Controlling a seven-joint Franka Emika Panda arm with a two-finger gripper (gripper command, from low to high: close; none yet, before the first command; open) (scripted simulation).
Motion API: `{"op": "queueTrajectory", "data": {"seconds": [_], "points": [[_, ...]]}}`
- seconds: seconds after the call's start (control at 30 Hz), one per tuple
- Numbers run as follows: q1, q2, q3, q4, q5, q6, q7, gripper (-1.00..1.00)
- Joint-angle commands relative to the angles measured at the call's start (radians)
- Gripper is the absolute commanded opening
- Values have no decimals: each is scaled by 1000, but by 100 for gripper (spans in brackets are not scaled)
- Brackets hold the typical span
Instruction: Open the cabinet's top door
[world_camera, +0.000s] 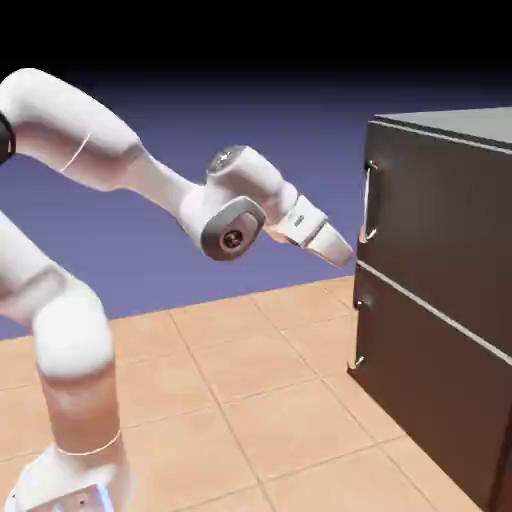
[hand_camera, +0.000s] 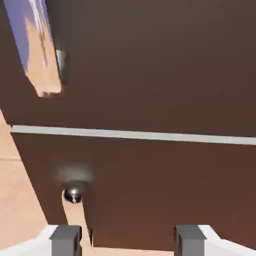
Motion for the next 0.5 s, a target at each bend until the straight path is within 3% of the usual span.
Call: {"op": "queueTrajectory", "data": {"seconds": [0.0, 0.47], "points": [[31, 33, -30, 5, 44, -8, -22, 0], [462, 499, -450, 72, 653, -115, -322, 0]]}}
